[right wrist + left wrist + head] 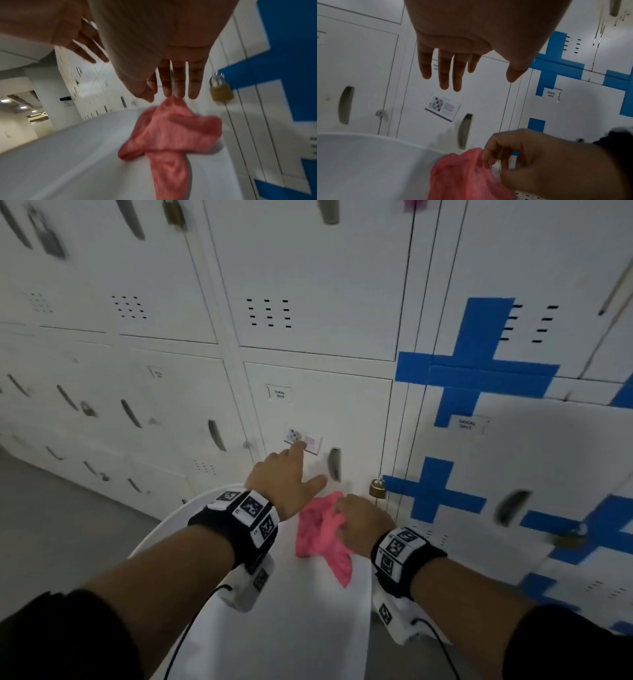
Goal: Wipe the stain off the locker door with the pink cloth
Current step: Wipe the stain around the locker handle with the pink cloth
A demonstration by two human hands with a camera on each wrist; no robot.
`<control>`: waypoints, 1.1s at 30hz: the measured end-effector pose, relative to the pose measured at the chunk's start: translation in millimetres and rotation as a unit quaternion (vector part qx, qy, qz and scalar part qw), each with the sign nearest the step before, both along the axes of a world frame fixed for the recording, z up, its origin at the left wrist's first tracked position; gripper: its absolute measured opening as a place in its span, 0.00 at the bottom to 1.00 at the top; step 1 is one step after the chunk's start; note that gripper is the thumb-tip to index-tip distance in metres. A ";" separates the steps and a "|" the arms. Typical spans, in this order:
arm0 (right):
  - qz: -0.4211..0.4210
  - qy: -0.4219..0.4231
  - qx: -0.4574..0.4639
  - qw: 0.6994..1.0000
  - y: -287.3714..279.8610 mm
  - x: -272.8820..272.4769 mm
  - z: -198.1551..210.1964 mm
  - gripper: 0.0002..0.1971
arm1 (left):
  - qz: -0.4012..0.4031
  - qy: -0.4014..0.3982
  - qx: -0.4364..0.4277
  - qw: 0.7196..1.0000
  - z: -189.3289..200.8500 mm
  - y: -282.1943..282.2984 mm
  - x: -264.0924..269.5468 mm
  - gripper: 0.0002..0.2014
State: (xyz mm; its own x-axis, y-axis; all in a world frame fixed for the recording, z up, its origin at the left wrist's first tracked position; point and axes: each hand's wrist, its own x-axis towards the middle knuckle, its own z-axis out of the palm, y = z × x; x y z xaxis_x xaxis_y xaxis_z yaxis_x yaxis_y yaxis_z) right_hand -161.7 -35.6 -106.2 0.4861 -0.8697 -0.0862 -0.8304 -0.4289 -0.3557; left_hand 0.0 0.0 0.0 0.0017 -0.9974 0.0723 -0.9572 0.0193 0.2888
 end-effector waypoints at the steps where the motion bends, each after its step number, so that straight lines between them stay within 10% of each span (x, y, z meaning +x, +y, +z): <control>1: 0.010 0.012 0.008 1.000 -2.2 6.5 -9.5 0.20 | 0.003 0.003 0.005 1.000 -2.3 -1.8 3.5 0.34; 6: 0.030 0.034 0.031 0.998 -0.7 25.1 -41.1 0.37 | 0.000 -0.005 0.009 1.000 -10.8 -14.5 17.7 0.35; 15: 0.076 0.041 -0.041 0.995 -3.5 31.6 -52.1 0.25 | -0.020 -0.015 -0.001 1.000 -8.1 -26.5 15.9 0.35; 33: -0.098 -0.289 -0.219 0.927 66.5 -136.0 170.5 0.15 | -0.141 0.037 -0.190 0.971 141.3 -40.1 -94.1 0.36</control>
